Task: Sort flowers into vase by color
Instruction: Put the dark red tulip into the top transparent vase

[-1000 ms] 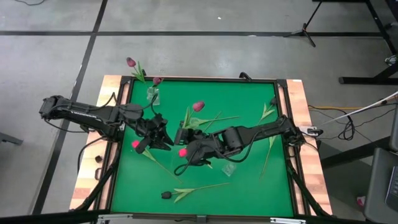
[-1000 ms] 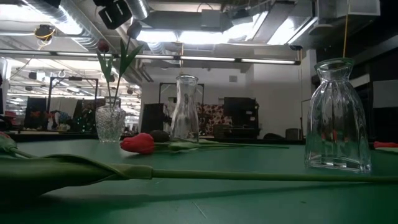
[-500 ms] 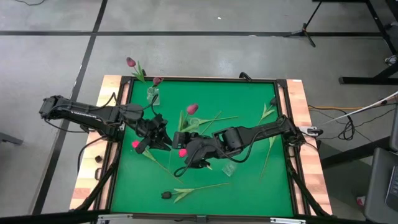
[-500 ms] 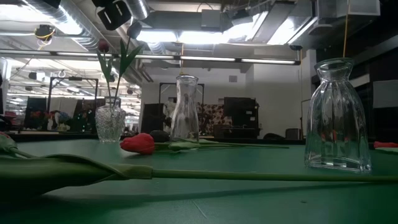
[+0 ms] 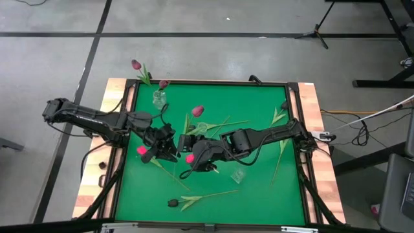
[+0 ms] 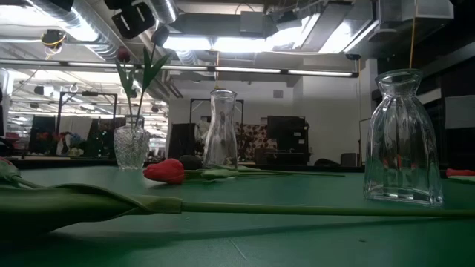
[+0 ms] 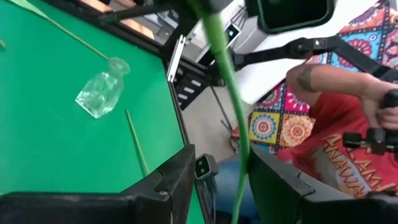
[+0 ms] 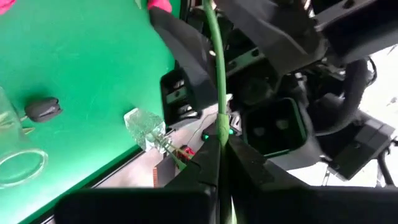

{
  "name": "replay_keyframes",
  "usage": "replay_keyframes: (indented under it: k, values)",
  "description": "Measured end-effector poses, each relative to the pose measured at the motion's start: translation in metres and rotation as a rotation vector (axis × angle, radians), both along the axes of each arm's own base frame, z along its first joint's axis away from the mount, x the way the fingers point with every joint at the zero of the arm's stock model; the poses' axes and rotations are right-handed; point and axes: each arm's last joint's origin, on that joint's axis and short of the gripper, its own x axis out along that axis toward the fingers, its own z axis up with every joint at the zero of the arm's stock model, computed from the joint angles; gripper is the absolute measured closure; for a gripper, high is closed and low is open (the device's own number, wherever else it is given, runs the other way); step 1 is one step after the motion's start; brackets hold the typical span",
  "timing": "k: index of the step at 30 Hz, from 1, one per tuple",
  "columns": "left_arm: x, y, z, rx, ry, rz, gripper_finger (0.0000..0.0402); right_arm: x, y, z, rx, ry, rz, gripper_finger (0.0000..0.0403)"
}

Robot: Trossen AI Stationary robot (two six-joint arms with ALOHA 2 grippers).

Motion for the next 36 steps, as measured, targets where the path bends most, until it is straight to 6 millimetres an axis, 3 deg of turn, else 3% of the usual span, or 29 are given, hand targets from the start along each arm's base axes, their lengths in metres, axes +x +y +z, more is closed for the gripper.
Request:
replay_keyframes:
  k: [18,36]
  values:
    - [0.0044,-0.0011,-0.0056,0.004,0.025,-0.021,0.0265,-0.0003,0.0001,-0.0004,0.018,-0.002,-0.009,0.0384]
    - [0.0046,-0.0011,-0.0052,0.048,-0.007,-0.029,0.0381,-0.0017,-0.0001,-0.0024,0.037,0.016,-0.019,0.0384]
